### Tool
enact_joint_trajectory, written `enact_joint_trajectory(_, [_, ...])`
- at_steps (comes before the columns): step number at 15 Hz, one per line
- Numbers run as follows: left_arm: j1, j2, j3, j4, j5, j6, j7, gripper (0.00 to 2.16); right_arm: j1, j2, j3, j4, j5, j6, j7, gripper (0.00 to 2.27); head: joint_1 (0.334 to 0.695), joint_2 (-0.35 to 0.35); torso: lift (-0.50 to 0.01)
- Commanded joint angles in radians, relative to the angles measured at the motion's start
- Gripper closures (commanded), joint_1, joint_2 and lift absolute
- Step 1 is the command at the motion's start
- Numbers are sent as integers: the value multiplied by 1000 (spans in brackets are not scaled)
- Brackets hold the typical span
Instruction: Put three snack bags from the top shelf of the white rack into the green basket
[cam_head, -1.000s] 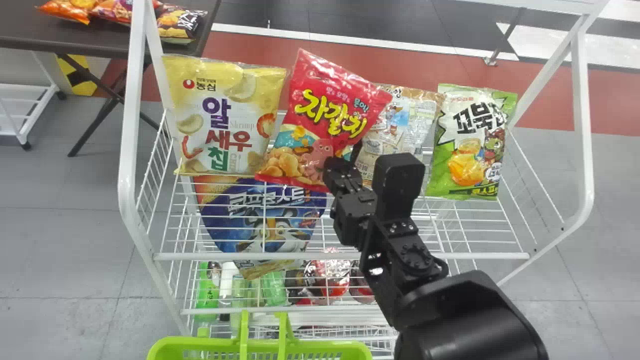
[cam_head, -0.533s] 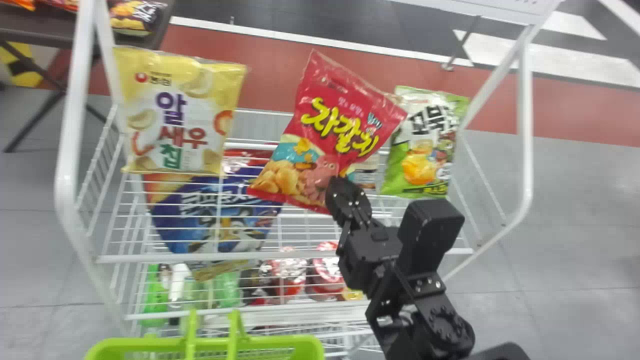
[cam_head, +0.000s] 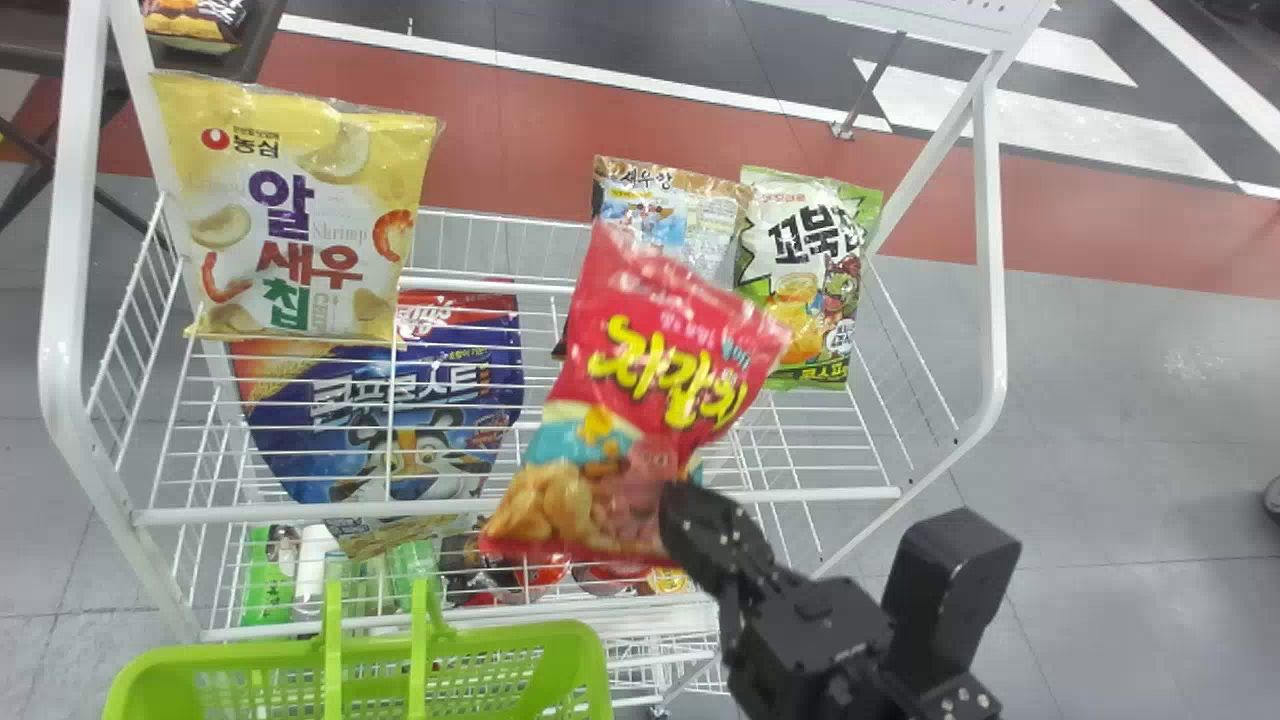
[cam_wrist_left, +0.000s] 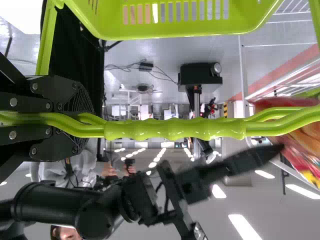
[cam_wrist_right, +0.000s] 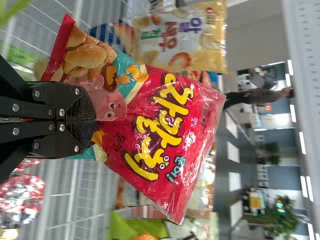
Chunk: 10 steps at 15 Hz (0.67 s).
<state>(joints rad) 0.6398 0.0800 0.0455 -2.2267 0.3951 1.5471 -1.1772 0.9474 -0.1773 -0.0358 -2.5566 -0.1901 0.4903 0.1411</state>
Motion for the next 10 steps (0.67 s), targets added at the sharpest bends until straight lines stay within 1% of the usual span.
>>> enact_joint_trajectory(1, [0, -3, 0, 1, -1, -17, 5, 2152, 40, -14, 10, 12, -25, 55, 26, 2044, 695, -350, 0])
enact_joint_trajectory(2, [-2, -3, 2, 1, -1, -20, 5, 2152, 50, -17, 22, 16, -31, 104, 55, 2044, 695, -350, 0])
enact_joint_trajectory(4, [-5, -5, 13, 1, 1, -23, 2, 2152, 76, -28, 57, 45, -40, 126, 106, 2047, 695, -350, 0])
enact_joint_trajectory(7, [-5, -6, 27, 2, 7, -26, -4, 2152, 97, -48, 103, 81, -55, 153, 133, 2047, 695, -350, 0])
enact_joint_trajectory(9, [-8, -6, 27, 2, 7, -29, -1, 2152, 117, -67, 129, 98, -71, 175, 164, 2047, 695, -350, 0])
enact_joint_trajectory(10, [-11, -6, 25, 4, 7, -29, -1, 2152, 123, -83, 158, 111, -71, 169, 169, 2047, 695, -350, 0])
